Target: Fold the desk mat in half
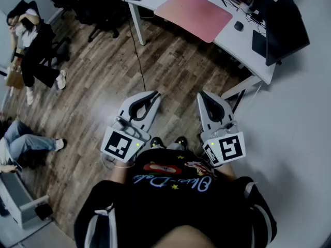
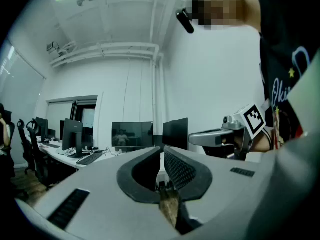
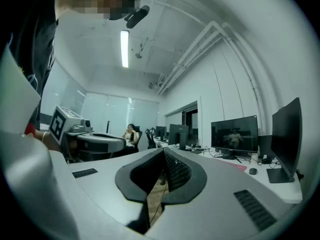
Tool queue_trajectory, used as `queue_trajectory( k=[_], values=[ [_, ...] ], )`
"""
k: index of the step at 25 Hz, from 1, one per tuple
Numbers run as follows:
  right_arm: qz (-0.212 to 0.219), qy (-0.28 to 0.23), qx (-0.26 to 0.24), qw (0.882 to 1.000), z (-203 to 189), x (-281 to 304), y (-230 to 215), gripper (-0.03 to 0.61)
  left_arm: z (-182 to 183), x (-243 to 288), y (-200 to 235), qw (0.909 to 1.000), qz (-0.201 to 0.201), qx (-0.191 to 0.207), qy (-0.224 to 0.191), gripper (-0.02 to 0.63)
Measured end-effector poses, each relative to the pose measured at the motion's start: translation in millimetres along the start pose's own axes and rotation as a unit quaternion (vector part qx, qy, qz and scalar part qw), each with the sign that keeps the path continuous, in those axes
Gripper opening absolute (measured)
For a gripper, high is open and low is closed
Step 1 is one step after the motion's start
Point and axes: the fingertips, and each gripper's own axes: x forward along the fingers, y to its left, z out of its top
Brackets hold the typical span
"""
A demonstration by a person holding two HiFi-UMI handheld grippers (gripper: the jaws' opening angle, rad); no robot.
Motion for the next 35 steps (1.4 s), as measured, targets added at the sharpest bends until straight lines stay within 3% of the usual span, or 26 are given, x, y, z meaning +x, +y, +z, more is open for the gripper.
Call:
queue_trajectory(
  k=[13,26,28,30,35],
  values=[
    [-0.009,-0.001,0.004,1.0,-4,-4,-16,0.0,2,5,-4,0.9998,0.014,0.013,0.008,0.008],
    [0.005,0.003,0.011,1.0,-17,-1,-34,0.006,-2,10,3,0.9977,0.055,0.025,0.03,0.011],
    [0.007,0.003,0.012,1.0,-19,-1,-40,0.019,-2,14,3,0.9973,0.061,0.025,0.031,0.02],
    [0.01,0.005,0.013,1.0,-22,-2,-45,0.072,-2,17,1,0.997,0.065,0.027,0.033,0.061],
    [0.011,0.008,0.012,1.0,-28,-7,-59,0.093,-4,26,-7,0.9963,0.071,0.033,0.036,0.085]
  ],
)
